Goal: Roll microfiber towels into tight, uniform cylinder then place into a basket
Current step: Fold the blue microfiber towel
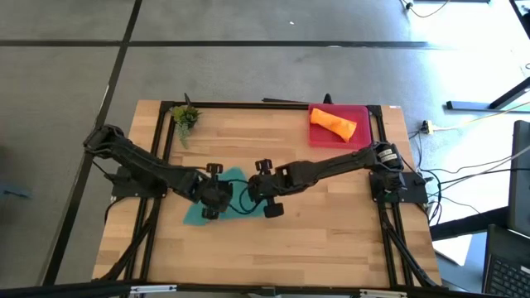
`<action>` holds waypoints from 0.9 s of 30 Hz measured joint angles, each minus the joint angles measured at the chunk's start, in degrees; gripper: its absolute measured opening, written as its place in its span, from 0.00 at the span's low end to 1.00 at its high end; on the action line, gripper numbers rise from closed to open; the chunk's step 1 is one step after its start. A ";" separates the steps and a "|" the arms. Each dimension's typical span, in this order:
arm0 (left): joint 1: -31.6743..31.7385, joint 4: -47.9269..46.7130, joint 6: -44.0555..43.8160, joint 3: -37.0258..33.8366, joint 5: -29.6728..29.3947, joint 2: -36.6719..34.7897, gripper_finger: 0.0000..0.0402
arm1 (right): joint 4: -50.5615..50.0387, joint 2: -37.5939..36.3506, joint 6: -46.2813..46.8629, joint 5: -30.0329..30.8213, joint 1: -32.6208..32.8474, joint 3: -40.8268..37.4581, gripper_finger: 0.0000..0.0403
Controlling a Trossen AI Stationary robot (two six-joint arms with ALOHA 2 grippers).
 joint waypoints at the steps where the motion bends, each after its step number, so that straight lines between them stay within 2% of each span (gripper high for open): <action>1: 0.47 0.85 0.13 -1.55 1.90 -0.23 0.00 | -0.32 0.00 0.04 0.04 -0.06 0.00 0.01; 3: 1.16 2.43 0.11 -4.73 3.84 -0.85 0.00 | -1.01 0.02 0.14 0.07 -0.12 0.00 0.01; 9: 2.65 4.35 -3.11 -11.70 4.06 -5.74 0.00 | -1.92 0.02 0.79 0.04 -0.35 0.00 0.01; 13: 2.47 4.18 -4.64 -14.71 5.23 -11.19 0.00 | -2.02 0.02 1.31 0.04 -0.55 0.00 0.01; 17: 1.34 4.38 -11.57 -16.75 8.56 -17.76 0.00 | -2.20 0.02 2.07 0.04 -0.50 0.00 0.01; 20: -0.44 4.21 -13.36 -18.30 8.62 -21.75 0.00 | -2.26 0.02 2.98 0.04 -0.48 0.00 0.01; 23: -0.40 4.54 -13.50 -19.60 5.00 -23.97 0.01 | -2.26 0.02 3.12 0.04 -0.50 0.00 0.01; 27: 0.07 4.82 -13.31 -20.12 -7.03 -24.16 0.04 | -2.04 0.02 3.29 0.04 -0.55 0.00 0.01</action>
